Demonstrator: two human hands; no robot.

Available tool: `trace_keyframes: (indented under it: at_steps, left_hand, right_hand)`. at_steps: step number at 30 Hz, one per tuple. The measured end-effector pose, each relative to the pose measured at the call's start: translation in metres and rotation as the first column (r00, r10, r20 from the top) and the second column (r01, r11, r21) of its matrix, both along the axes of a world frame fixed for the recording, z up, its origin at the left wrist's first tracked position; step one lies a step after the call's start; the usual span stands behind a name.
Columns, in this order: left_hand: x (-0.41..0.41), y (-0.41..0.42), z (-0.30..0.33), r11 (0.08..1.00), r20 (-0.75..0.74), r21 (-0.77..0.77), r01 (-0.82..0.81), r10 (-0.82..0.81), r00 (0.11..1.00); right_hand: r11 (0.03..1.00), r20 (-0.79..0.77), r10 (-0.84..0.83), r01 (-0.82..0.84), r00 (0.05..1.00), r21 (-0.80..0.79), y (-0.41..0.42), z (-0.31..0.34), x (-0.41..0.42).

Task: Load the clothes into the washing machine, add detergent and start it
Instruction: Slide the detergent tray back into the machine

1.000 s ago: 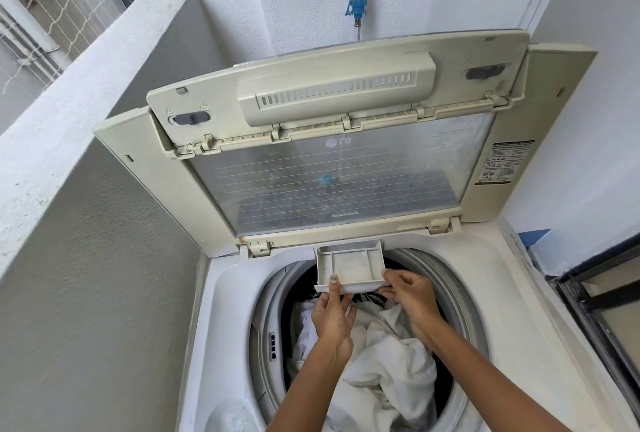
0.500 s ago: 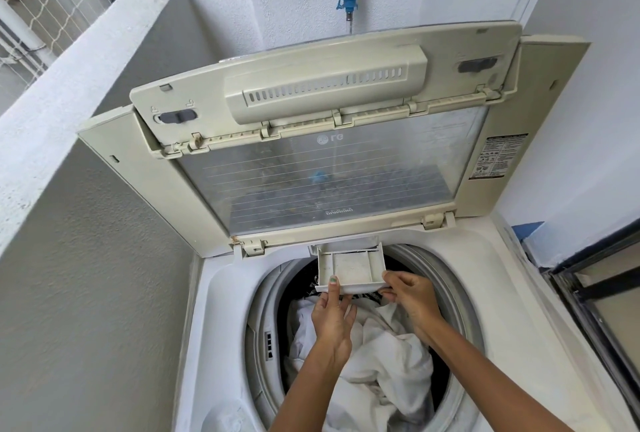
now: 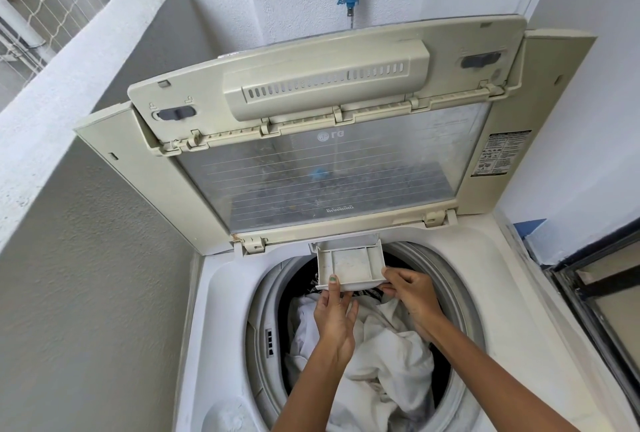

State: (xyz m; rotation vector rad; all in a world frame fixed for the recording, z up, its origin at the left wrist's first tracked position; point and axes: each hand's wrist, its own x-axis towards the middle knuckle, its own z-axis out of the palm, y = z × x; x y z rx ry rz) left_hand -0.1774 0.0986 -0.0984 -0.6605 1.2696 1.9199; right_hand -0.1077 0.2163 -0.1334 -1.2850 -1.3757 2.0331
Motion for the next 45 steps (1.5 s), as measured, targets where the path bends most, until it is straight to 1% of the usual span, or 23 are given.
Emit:
trace_keyframes:
  at_steps: [5,14,24,29,35,45]
  left_hand:
    - [0.004,0.000,0.000,1.000,0.008,0.018,-0.006,0.006,1.000]
    - [0.002,0.001,-0.002,0.999,0.002,-0.005,-0.035,0.035,0.999]
    - [0.002,-0.002,-0.005,0.999,-0.004,0.006,-0.032,0.032,0.999]
    - [-0.001,0.002,-0.004,0.999,-0.034,-0.007,-0.037,0.036,0.999]
    - [-0.004,0.003,-0.004,0.999,-0.037,-0.005,-0.047,0.047,0.998]
    - [-0.009,0.004,-0.002,0.999,-0.032,0.011,-0.044,0.045,0.998]
  right_hand:
    - [1.000,-0.005,-0.008,0.008,1.000,-0.006,0.000,0.001,0.001]
    - [1.000,-0.031,-0.023,0.023,0.999,-0.006,-0.003,0.002,0.001]
    - [1.000,-0.013,-0.025,0.025,1.000,-0.016,-0.005,-0.002,0.002]
    - [0.999,-0.010,-0.021,0.021,1.000,-0.026,-0.003,0.000,-0.002]
    - [0.999,-0.015,-0.037,0.037,0.999,0.009,-0.006,-0.002,-0.004]
    - [0.999,-0.022,-0.046,0.046,0.999,0.012,-0.009,0.003,-0.006]
